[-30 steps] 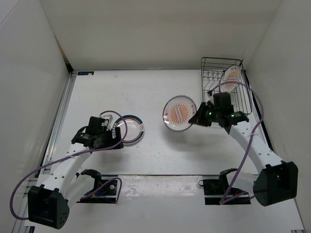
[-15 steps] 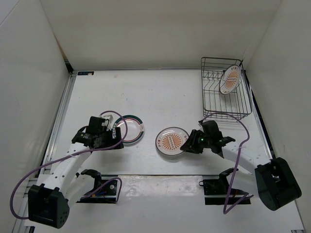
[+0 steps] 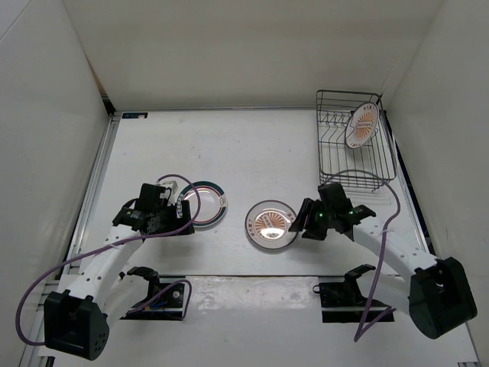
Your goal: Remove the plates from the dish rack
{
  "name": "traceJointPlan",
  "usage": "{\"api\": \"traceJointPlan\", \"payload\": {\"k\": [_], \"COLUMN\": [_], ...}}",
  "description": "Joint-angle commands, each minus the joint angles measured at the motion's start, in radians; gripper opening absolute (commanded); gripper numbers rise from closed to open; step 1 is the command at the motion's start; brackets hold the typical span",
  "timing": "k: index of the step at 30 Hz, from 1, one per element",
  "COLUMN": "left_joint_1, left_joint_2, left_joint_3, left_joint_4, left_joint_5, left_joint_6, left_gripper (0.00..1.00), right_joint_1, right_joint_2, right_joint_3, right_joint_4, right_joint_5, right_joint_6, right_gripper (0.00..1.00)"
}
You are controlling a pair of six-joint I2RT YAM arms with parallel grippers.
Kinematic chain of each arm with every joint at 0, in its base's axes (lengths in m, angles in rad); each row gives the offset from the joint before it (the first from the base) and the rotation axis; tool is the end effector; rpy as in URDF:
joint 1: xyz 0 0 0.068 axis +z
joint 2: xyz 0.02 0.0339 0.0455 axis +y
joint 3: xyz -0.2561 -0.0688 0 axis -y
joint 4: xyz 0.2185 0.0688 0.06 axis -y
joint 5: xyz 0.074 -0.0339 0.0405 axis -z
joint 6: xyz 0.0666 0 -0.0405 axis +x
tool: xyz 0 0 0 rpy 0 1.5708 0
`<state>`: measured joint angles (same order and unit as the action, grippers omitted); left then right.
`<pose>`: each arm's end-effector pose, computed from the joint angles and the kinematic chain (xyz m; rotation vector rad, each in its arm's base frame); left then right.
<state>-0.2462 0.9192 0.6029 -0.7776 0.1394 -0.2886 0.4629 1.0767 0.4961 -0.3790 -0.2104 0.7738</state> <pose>0.1483 -0.0468 0.1818 -0.0114 2.6965 -0.3547 0.1674 0.0991 0.1553 0.3257 2.6531 0.7184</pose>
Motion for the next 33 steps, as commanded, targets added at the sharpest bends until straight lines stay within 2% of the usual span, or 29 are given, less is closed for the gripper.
{"api": "traceJointPlan", "payload": {"k": [1,2,4,5,7,8,11,14,15,17,20,22,27,30,33], "left_joint_1": [-0.005,-0.004,-0.005,-0.005,-0.005,-0.004,-0.004,-0.004,-0.004,-0.005,-0.011,-0.013,-0.036,-0.044,-0.045], "left_joint_2": [-0.017,-0.02,-0.023,-0.023,-0.022,-0.022,-0.026,-0.039,-0.04,-0.045,-0.046,-0.042,-0.014,-0.016,-0.02], "left_joint_3": [0.02,0.02,0.018,0.018,0.018,0.02,0.02,0.018,0.014,0.014,0.009,0.008,0.017,0.015,0.014], "left_joint_4": [0.012,0.012,0.015,0.015,0.018,0.012,0.014,0.015,0.012,0.009,0.009,0.014,-0.005,-0.009,-0.008], "left_joint_5": [0.005,0.008,0.009,0.011,0.015,0.019,0.022,0.017,0.012,0.003,0.0,0.009,-0.003,-0.02,-0.027], "left_joint_6": [0.003,0.003,0.003,0.003,0.003,0.003,0.003,0.003,0.005,0.005,0.005,0.005,0.012,0.016,0.019], "left_gripper": [1.0,1.0,1.0,1.0,1.0,1.0,1.0,1.0,1.0,1.0,1.0,1.0,1.0,1.0,1.0], "right_joint_1": [0.0,-0.001,-0.006,-0.012,-0.03,-0.047,-0.151,-0.304,-0.326,-0.389,-0.443,-0.449,-0.513,-0.536,-0.552], "right_joint_2": [-0.087,-0.112,-0.106,-0.075,-0.045,-0.008,0.118,0.271,0.302,0.428,0.601,0.728,0.787,0.836,0.862], "right_joint_3": [0.2,0.364,0.499,0.673,0.808,0.861,0.955,1.056,1.143,1.197,1.443,1.498,1.426,1.4,1.317], "right_joint_4": [-0.249,-0.285,-0.403,-0.481,-0.504,-0.495,-0.413,-0.387,-0.371,-0.363,-0.417,-0.432,-0.36,-0.347,-0.285], "right_joint_5": [0.075,0.151,0.268,0.468,0.628,0.701,0.729,0.706,0.685,0.695,0.744,0.755,0.792,0.76,0.634], "right_joint_6": [-0.143,-0.201,-0.281,-0.315,-0.379,-0.392,-0.433,-0.334,-0.314,-0.266,-0.251,-0.295,-0.323,-0.338,-0.381], "right_gripper": [0.6,0.68,0.76,0.84,0.9,0.9,0.9,0.9,0.9,0.9,0.9,0.9,0.9,0.9,0.9]}}
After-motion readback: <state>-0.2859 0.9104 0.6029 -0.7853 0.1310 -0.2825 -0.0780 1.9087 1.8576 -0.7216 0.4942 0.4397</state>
